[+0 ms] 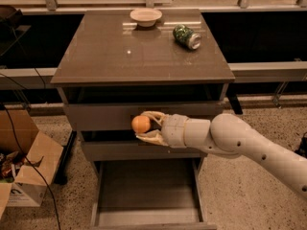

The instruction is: Pick orange from bottom drawer and place on counter

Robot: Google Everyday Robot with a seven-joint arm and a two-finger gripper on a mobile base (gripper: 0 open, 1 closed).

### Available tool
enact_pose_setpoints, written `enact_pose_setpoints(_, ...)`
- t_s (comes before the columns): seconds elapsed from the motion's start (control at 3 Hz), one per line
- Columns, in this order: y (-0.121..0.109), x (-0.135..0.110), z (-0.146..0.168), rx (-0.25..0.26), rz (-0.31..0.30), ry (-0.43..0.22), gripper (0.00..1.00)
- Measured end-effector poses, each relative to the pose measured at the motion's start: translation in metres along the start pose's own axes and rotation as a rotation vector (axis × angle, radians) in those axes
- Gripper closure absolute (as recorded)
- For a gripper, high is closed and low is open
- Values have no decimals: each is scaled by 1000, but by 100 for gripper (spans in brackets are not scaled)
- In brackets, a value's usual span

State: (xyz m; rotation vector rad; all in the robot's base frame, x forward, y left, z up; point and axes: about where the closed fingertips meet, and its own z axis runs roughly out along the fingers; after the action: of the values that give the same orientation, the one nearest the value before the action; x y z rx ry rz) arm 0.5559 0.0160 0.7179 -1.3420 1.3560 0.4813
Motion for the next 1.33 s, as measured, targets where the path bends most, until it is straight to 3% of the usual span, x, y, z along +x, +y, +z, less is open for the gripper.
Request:
enact_pose_setpoints(0.67,-54,-51,-42,48,-142,72,100)
enact_pose_setpoints(1.0,-93,-92,-59,72,-235,123,100)
enact_pose_setpoints(1.33,-141,-123,-64,98,-279,152,100)
